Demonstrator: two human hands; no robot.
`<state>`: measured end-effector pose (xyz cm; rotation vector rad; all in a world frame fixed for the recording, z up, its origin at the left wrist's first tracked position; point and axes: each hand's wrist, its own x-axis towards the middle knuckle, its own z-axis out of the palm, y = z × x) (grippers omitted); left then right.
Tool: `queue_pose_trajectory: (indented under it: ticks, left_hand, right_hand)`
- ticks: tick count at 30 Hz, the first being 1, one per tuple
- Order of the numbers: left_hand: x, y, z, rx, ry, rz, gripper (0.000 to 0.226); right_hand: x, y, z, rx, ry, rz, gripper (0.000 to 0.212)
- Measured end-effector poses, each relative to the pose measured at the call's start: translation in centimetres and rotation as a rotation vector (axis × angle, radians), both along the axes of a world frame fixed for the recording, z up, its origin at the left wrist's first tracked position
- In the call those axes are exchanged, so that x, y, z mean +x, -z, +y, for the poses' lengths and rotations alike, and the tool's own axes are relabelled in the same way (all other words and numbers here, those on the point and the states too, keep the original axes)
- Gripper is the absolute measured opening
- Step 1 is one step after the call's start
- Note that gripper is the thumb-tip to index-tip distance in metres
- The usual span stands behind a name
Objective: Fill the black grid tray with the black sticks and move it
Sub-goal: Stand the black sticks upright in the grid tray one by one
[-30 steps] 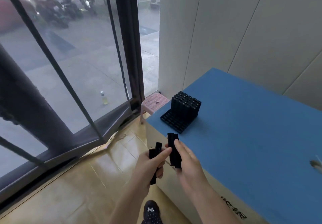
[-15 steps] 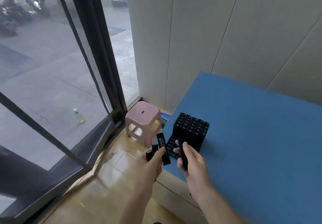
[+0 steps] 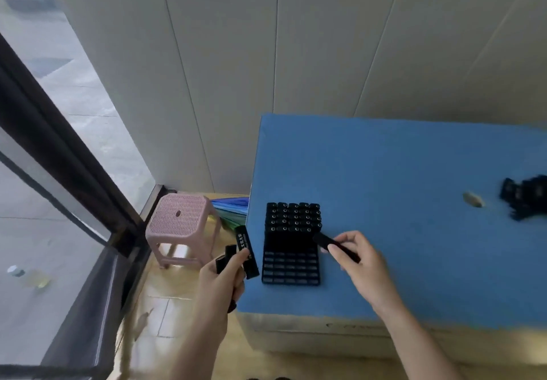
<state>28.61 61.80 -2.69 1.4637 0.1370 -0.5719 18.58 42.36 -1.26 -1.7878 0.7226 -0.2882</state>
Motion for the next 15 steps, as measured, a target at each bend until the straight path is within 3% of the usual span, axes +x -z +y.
queue_pose_trajectory:
  ticks: [7, 15]
  left_hand:
    - [2.0, 0.9, 0.7, -0.016, 0.093, -0.015, 0.037]
    - [2.4, 1.4, 1.1, -0.022, 0.121, -0.001, 0.038]
  right_hand:
    - [0.9, 1.0, -1.4, -0.492, -0.033, -0.034, 0.014]
    - [2.3, 2.3, -0.4, -0.622, -0.107, 0.004, 0.019]
